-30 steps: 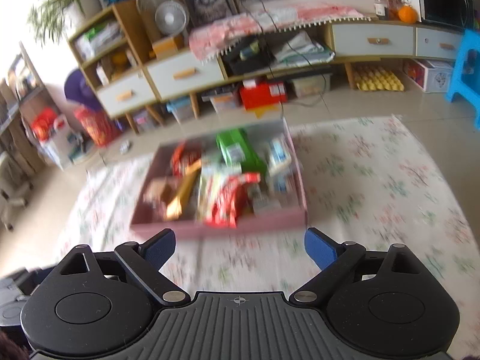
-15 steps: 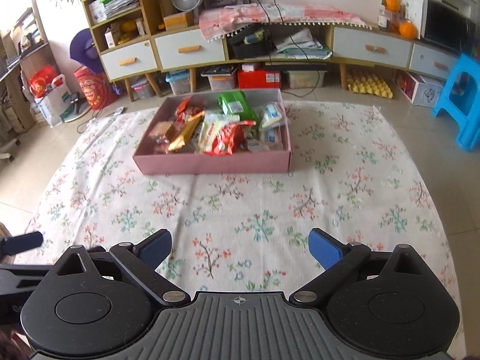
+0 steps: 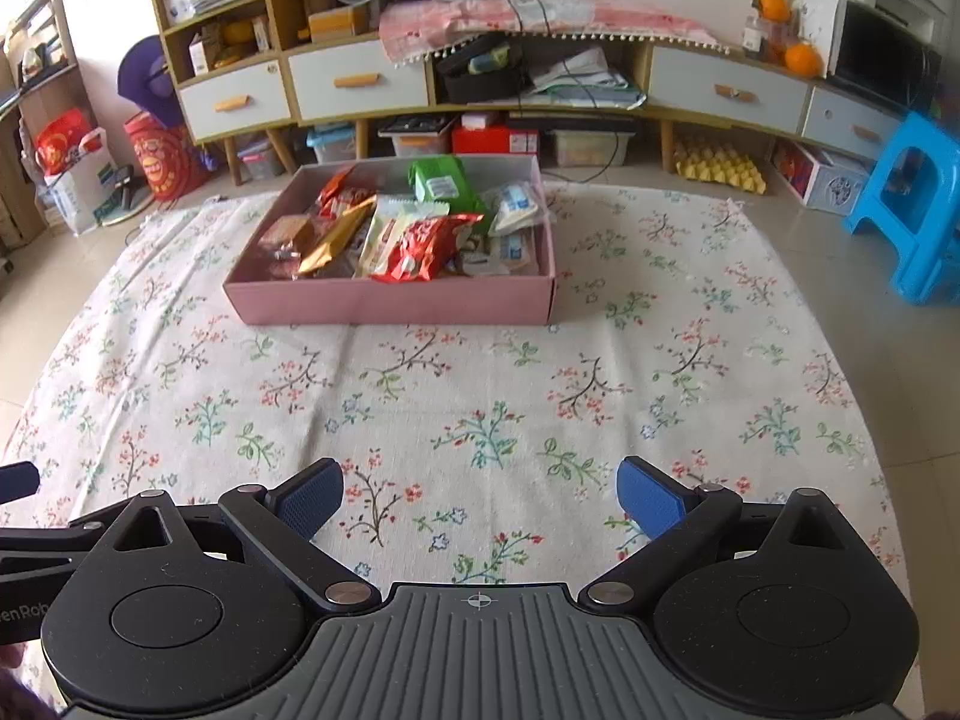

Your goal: Organize snacks

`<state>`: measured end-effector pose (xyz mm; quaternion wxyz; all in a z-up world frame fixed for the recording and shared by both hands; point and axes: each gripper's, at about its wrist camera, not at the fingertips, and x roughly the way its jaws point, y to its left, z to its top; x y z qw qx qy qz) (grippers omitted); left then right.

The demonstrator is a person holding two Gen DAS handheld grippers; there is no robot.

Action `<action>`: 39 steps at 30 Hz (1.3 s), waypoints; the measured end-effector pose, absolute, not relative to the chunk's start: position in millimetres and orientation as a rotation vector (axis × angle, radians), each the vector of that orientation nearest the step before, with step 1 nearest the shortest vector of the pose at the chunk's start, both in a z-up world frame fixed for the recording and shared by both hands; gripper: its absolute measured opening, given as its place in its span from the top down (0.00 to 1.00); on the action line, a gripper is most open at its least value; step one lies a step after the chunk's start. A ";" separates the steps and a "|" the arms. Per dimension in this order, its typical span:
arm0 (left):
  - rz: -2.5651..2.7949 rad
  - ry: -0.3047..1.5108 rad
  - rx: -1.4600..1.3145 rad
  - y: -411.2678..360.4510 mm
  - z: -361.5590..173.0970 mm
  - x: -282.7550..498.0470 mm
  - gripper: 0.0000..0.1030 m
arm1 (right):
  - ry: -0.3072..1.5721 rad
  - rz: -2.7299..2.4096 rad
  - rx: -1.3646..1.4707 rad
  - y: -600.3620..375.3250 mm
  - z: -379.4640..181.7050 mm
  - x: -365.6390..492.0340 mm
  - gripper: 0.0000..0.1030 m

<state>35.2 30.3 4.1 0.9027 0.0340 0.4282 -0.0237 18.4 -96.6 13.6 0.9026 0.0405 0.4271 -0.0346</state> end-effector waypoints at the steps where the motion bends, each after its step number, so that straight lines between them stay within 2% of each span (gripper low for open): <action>1: -0.046 0.887 0.069 30.5 4.0 34.8 0.00 | 0.885 -0.069 0.080 -95.7 13.1 18.3 0.04; 39: -0.007 0.854 0.084 34.0 12.2 33.6 0.00 | 0.872 -0.071 0.040 -91.1 14.4 16.1 0.04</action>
